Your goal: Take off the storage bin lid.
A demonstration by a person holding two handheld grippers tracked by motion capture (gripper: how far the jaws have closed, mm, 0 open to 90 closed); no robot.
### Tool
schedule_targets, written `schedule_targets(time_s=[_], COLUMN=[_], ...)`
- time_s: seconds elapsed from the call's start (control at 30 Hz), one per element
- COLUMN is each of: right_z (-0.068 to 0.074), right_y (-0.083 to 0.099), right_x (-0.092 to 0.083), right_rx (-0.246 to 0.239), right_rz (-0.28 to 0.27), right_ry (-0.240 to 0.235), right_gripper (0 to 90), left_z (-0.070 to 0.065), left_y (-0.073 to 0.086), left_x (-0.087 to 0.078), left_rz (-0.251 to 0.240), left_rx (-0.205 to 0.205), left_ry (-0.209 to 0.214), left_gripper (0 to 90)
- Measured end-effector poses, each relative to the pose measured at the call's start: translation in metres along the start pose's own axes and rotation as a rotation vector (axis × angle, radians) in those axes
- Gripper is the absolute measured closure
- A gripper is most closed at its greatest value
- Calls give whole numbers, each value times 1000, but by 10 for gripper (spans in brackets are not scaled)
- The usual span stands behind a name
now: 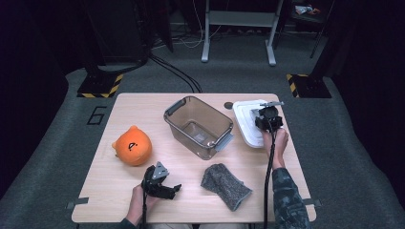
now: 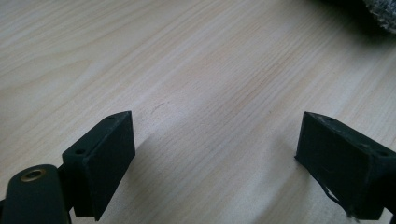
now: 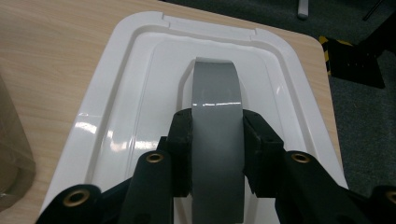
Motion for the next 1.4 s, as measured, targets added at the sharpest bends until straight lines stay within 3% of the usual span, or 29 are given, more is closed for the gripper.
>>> schedule_targets(time_s=[0.3,0.6,1.1,1.27,1.4], right_z=[3,-5,-6,-5,-4], right_y=[14,28,42,43,45], right_x=[19,35,52,46,36], right_rx=[29,54,78,81,57], right_rz=[22,49,98,100,89], right_ry=[9,28,6,-20,-31], right_gripper=[665,665,654,499,362], left_z=[0,0,0,0,0], left_y=[0,0,0,0,0], left_x=[0,0,0,0,0], left_rz=[1,-1,-2,-3,-5], left_rx=[1,-1,1,1,0], left_ry=[2,-3,1,0,-3], left_gripper=[112,111,111,111,111])
Point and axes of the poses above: each handheld gripper's, and its own axes: x roughly forward along the jaws, y roughly out of its underside, z roughly to its left, the point moved 9 cm from there along x, roughly forward along the jaws, and after that the axes turned 8 degrees about -y, right-handed, at the moved point
